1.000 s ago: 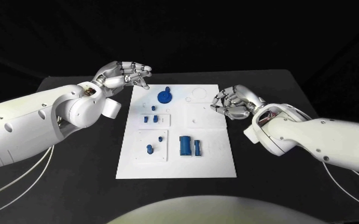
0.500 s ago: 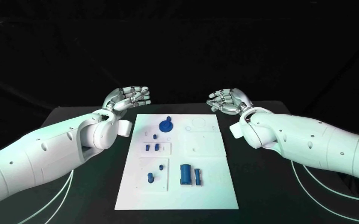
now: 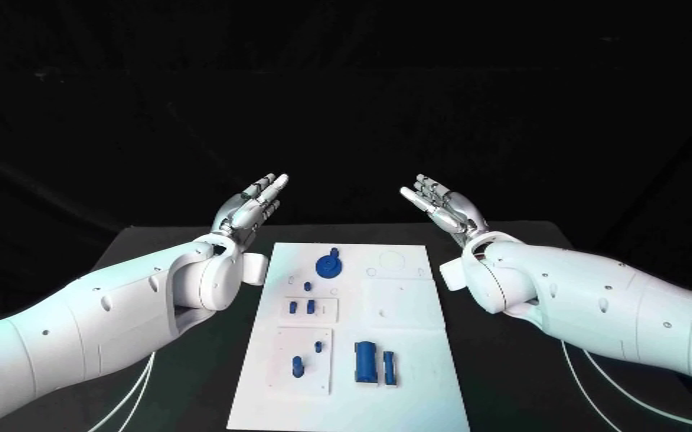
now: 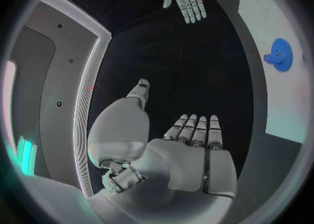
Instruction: Assemble the parts on the task board
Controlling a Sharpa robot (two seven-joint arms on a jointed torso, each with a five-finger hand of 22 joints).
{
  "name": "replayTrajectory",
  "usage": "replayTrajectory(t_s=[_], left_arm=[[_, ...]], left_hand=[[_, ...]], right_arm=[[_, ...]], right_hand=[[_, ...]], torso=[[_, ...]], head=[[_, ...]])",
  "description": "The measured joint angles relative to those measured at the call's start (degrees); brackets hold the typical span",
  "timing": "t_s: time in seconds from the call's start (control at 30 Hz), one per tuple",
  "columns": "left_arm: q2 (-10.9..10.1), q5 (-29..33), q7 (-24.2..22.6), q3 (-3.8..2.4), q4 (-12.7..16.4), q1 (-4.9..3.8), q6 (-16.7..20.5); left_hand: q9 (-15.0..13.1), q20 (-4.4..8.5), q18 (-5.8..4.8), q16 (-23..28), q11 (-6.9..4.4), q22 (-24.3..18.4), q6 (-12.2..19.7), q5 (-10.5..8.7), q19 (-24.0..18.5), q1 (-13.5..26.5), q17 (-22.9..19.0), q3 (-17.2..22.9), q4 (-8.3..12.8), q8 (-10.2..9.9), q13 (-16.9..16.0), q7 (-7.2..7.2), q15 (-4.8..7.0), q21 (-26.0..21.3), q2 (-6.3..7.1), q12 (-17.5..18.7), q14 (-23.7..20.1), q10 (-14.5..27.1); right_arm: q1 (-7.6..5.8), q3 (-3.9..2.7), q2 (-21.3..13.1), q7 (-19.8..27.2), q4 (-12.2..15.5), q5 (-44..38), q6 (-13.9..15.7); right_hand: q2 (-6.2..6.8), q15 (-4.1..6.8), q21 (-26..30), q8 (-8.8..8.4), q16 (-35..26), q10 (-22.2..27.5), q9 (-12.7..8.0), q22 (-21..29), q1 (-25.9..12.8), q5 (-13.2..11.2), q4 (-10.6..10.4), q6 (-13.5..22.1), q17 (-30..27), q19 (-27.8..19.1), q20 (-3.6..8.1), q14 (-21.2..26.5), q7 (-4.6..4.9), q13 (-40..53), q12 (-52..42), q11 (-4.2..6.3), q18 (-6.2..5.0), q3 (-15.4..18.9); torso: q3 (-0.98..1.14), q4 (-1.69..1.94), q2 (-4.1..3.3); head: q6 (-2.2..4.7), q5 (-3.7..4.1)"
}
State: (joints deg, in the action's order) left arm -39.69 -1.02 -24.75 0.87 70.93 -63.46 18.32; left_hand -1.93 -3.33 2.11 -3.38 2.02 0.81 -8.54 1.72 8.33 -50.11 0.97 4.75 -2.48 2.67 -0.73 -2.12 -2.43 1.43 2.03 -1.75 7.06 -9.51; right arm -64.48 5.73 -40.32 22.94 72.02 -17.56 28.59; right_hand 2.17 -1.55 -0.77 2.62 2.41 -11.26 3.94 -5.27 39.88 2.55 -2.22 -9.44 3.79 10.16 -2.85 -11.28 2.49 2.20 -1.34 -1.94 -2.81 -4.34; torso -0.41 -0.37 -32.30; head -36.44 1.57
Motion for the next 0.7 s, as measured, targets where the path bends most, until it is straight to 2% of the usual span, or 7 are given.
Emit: replayTrajectory(t_s=[0.07, 0.13, 0.27, 0.3, 0.5, 0.6, 0.7], left_arm=[[-0.65, 0.00, -0.13, -0.13, 2.32, 0.37, 1.59], [-1.44, 0.05, -0.36, -0.28, 5.11, 0.83, 3.75], [-2.97, 0.21, -1.06, -0.49, 10.86, 1.89, 9.07], [-3.25, 0.25, -1.24, -0.53, 12.02, 2.12, 10.37], [-4.64, 0.62, -2.43, -0.74, 17.34, 3.07, 18.11], [-4.95, 0.72, -2.88, -0.79, 18.43, 3.26, 20.65], [-5.04, 0.85, -3.25, -0.80, 18.81, 3.30, 22.52]], left_hand=[[0.57, 0.96, 0.01, 0.97, -0.61, -0.21, 2.43, -0.45, -2.33, 12.83, -0.29, -1.32, 0.71, -0.76, 0.24, 0.61, 0.66, -0.37, -0.58, 0.48, -1.99, 2.66], [0.92, 1.59, -0.89, 1.65, -0.98, -0.40, 4.10, -0.61, -3.99, 23.09, -0.47, -2.22, 1.27, -1.28, 0.36, 1.03, 1.19, -0.49, -1.00, 0.64, -3.42, 4.60], [1.46, 2.57, -0.90, 2.29, -1.54, -0.59, 6.31, -1.05, -6.19, 36.75, -0.71, -3.45, 1.99, -1.92, 0.51, 1.65, 1.88, -0.83, -1.52, 1.10, -5.18, 7.09], [1.52, 2.64, -0.90, 2.54, -1.68, -0.61, 6.52, -1.06, -6.41, 38.72, -0.74, -3.60, 2.02, -1.92, 0.52, 1.84, 2.01, -0.83, -1.61, 1.10, -5.44, 7.34], [1.74, 3.13, -0.89, 2.93, -1.83, -0.70, 7.62, -1.31, -7.31, 45.79, -0.83, -4.15, 2.25, -2.26, 0.60, 1.94, 2.21, -1.09, -1.87, 1.37, -6.05, 8.49], [1.80, 3.21, -0.90, 2.97, -2.02, -0.73, 7.81, -1.31, -7.63, 47.52, -0.87, -4.20, 2.31, -2.26, 0.63, 2.13, 2.32, -1.09, -1.96, 1.37, -6.34, 8.69], [1.87, 3.33, -1.78, 3.18, -2.02, -0.75, 8.24, -1.53, -8.13, 49.75, -0.90, -4.45, 2.55, -2.47, 0.66, 2.12, 2.42, -1.09, -2.07, 1.37, -6.85, 9.31]], right_arm=[[0.68, -1.01, -0.64, 0.29, 2.86, 1.35, 1.19], [1.47, -2.20, -1.48, 0.79, 6.26, 3.18, 2.80], [2.87, -4.00, -2.87, 2.02, 12.02, 7.29, 6.36], [3.16, -4.35, -3.15, 2.34, 13.12, 8.25, 7.19], [4.20, -5.62, -4.23, 4.14, 17.37, 13.54, 11.73], [4.28, -5.67, -4.33, 4.70, 17.81, 14.95, 12.98], [4.29, -5.68, -4.36, 5.12, 17.82, 15.92, 13.84]], right_hand=[[-0.59, 0.43, 0.00, -0.75, -0.69, 3.15, -1.13, 1.49, -10.88, -0.72, 0.61, 2.66, -1.08, -2.85, 0.81, 3.18, -0.71, -0.63, 0.25, 0.54, 1.12, 1.22], [-1.05, 0.78, 0.27, -1.25, -1.17, 5.43, -1.93, 2.56, -18.95, -1.24, 1.11, 4.55, -1.85, -4.90, 1.36, 5.45, -1.20, -1.08, 0.58, 0.96, 1.15, 2.05], [-1.62, 1.18, 0.27, -1.88, -1.62, 8.38, -2.94, 3.93, -29.55, -1.80, 1.76, 7.01, -2.84, -7.55, 2.14, 8.39, -1.88, -1.64, 0.84, 1.48, 1.30, 3.15], [-1.71, 1.25, 0.27, -1.88, -1.62, 8.78, -3.07, 4.14, -31.09, -1.80, 1.83, 7.23, -2.96, -7.79, 2.36, 8.86, -2.10, -1.74, 0.84, 1.51, 1.97, 3.22], [-2.00, 1.55, 0.49, -2.21, -1.98, 10.14, -3.62, 4.82, -36.54, -2.11, 1.98, 8.43, -3.47, -9.11, 2.67, 10.16, -2.28, -2.00, 1.05, 1.85, 2.03, 3.69], [-2.14, 1.49, 0.49, -2.42, -2.21, 10.96, -3.78, 5.08, -39.31, -2.35, 2.30, 9.16, -3.64, -9.89, 2.84, 10.92, -2.44, -2.08, 1.06, 1.94, 2.02, 4.01], [-2.16, 1.57, 0.49, -2.43, -2.27, 10.96, -3.85, 5.19, -39.43, -2.36, 2.30, 9.24, -3.72, -9.89, 2.84, 10.99, -2.48, -2.13, 1.05, 1.94, 2.02, 4.01]], torso=[[0.12, 0.11, 0.32], [0.21, 0.20, 0.57], [0.34, 0.32, 0.93], [0.36, 0.34, 0.97], [0.40, 0.36, 1.08], [0.40, 0.37, 1.10], [0.41, 0.37, 1.10]], head=[[0.77, -0.58], [1.30, -1.02], [1.91, -1.47], [1.96, -1.51], [2.05, -1.57], [2.06, -1.57], [2.07, -1.57]])
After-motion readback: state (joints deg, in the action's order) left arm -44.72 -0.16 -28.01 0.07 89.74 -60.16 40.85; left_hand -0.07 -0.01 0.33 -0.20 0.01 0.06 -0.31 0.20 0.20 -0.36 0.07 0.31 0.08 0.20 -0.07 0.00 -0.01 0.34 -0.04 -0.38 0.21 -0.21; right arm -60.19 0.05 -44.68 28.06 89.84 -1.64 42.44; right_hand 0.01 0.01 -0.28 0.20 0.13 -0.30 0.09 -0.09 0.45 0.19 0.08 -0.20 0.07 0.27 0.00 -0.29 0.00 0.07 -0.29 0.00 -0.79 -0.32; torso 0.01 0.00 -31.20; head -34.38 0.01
